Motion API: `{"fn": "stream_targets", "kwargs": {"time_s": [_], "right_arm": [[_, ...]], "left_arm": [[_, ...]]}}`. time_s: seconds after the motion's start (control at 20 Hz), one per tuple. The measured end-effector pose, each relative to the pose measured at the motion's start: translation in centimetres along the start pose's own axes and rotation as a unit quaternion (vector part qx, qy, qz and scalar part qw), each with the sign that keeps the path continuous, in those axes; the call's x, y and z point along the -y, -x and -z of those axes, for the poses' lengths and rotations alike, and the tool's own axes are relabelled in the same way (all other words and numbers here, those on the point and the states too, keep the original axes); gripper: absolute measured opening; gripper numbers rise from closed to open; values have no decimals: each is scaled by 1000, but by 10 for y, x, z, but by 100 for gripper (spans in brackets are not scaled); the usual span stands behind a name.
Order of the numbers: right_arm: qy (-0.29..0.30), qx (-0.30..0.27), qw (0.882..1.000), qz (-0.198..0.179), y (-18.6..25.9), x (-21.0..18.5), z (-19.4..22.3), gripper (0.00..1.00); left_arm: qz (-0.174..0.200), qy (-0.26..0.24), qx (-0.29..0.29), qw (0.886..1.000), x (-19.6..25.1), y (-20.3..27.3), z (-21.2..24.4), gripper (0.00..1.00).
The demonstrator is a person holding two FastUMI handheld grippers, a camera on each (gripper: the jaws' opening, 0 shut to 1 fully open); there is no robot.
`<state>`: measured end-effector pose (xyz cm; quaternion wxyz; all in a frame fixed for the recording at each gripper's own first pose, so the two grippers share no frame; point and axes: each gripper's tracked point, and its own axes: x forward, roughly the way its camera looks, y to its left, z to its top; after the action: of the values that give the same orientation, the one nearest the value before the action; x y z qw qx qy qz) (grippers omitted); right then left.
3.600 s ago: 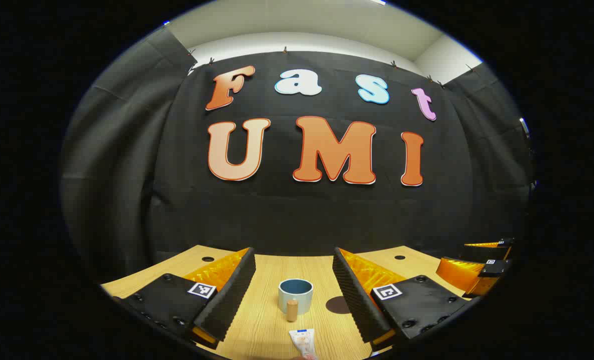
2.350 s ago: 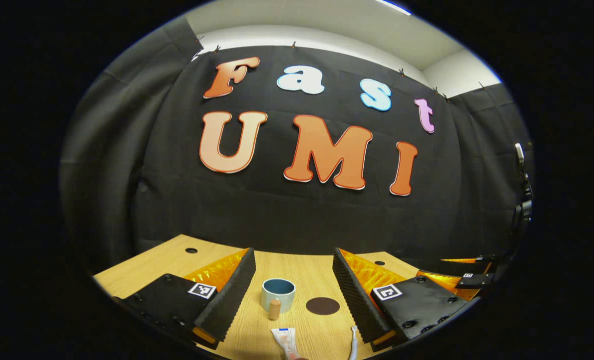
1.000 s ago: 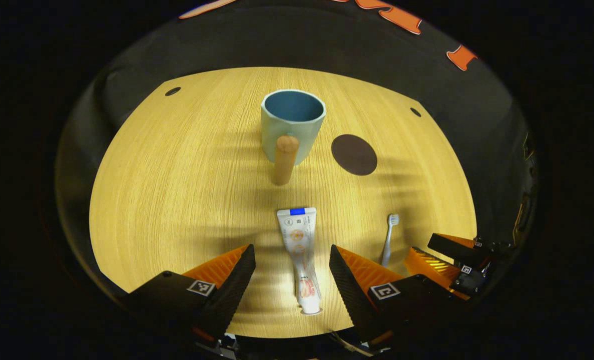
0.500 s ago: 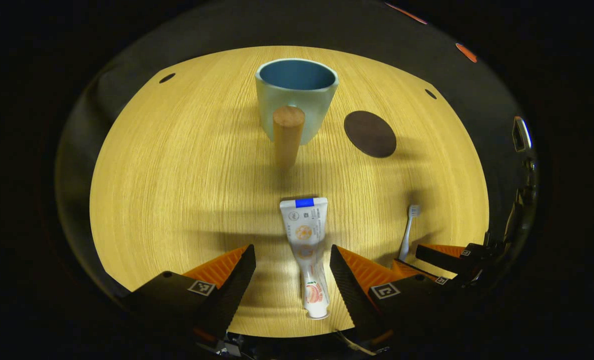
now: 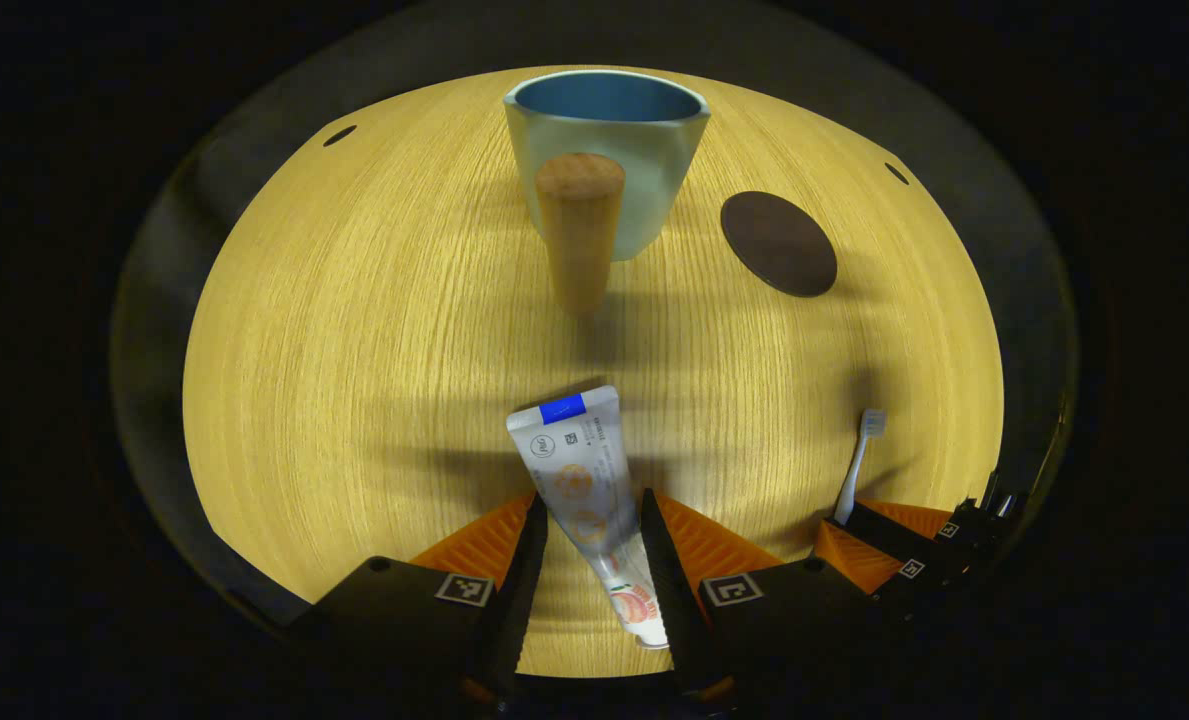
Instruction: Put the toothbrush and toothpaste on the desktop into the cup, then pick up the cup and place it on the coaster on the desktop.
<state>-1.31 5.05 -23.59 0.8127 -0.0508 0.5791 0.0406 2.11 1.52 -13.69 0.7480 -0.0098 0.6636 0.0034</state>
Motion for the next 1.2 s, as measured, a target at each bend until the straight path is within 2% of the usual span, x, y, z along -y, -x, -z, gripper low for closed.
{"fn": "stream_targets", "kwargs": {"time_s": [0.05, 0.1, 0.15, 0.35, 0.4, 0.65, 0.85, 1.0, 1.2], "right_arm": [[4, 6, 1000, 3, 0, 0, -1, 25], [9, 13, 1000, 4, 0, 0, -2, 25], [16, 20, 1000, 5, 0, 0, -3, 23], [27, 55, 998, 6, -2, -4, -12, 13], [27, 63, 998, 7, -1, -4, -13, 11], [5, 103, 995, 16, -2, -2, -19, 7], [-25, 129, 991, -10, 1, -2, -17, 6], [-39, 170, 984, -30, 14, -5, -25, 6], [-39, 223, 974, -26, 40, 8, -28, 6]], "left_arm": [[4, 7, 3, 1000, 2, 0, 2, 61], [10, 22, 1, 1000, 3, -5, 6, 63], [13, 27, 3, 1000, 4, -1, 4, 44], [44, 36, 15, 998, 5, 1, 7, 43], [49, 34, 12, 998, 7, 1, 7, 27], [76, 2, 39, 996, 15, 7, 3, 28], [96, -17, 89, 991, 21, 18, -8, 28], [128, -48, 145, 980, 29, 38, -21, 28], [139, -73, 228, 961, 24, 69, -44, 28]]}}
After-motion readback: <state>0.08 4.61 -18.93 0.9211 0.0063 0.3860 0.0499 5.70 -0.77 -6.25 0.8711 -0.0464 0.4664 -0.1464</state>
